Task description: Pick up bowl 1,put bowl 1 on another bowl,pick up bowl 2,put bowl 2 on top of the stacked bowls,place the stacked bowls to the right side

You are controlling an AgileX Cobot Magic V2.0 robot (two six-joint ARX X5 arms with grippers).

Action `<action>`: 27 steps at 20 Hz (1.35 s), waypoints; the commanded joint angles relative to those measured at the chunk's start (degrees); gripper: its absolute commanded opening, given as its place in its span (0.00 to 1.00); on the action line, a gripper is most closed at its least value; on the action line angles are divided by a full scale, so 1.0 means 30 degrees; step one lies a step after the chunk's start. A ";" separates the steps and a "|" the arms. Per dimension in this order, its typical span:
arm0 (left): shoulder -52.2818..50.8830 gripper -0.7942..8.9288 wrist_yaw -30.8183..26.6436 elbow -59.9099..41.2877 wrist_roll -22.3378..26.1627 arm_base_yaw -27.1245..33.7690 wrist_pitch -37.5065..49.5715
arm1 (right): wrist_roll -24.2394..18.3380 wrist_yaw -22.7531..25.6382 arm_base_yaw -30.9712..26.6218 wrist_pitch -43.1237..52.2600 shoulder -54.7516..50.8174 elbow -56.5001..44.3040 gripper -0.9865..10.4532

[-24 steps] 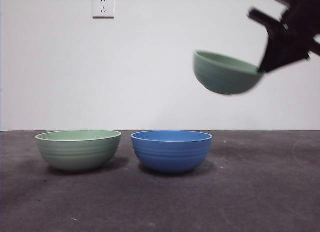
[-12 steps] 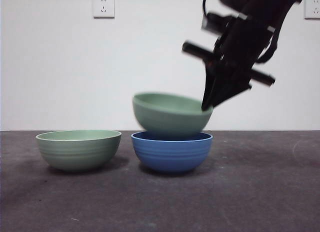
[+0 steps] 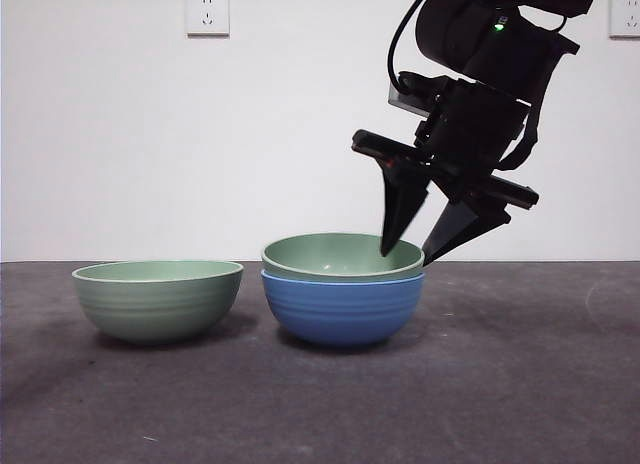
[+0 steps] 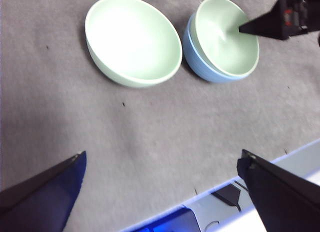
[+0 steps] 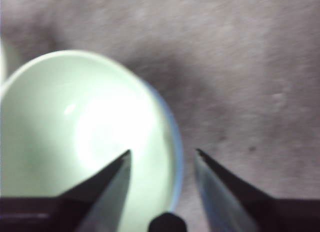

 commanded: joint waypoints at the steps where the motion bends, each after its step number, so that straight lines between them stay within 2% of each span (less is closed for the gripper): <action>1: 0.0750 0.66 -0.0036 0.0022 0.0197 -0.0066 0.1035 | -0.0087 -0.0568 0.0153 0.0095 -0.0138 0.0007 0.31; 5: 0.3111 0.66 -0.0051 0.0022 -0.0408 -0.0087 0.3665 | -0.0095 -0.0444 0.0117 -0.0452 -0.2528 0.0015 0.31; 7: 0.4736 0.66 -0.0146 0.0022 -0.1042 -0.0197 0.5457 | -0.0153 0.0306 0.0087 -0.1137 -0.4422 0.0015 0.31; 11: 0.8276 0.66 -0.2390 0.0124 -0.1960 -0.1239 0.8677 | -0.0619 0.1530 -0.0029 -0.2951 -0.8641 0.0015 0.31; 17: 1.3515 0.66 -0.5282 0.2244 -0.2324 -0.3264 1.0302 | -0.0736 0.1523 -0.0044 -0.5508 -1.3100 0.0015 0.31; 22: 1.7078 0.66 -0.7169 0.4328 -0.2317 -0.4255 1.0353 | -0.0736 0.1530 -0.0044 -0.7125 -1.4761 0.0015 0.31; 23: 1.7704 0.62 -0.7439 0.4634 -0.2317 -0.4393 1.0302 | -0.0736 0.1530 -0.0044 -0.7337 -1.4965 0.0015 0.31; 27: 1.8447 0.32 -0.7504 0.4772 -0.2317 -0.4597 1.0207 | -0.0743 0.1530 -0.0044 -0.7694 -1.5212 0.0015 0.31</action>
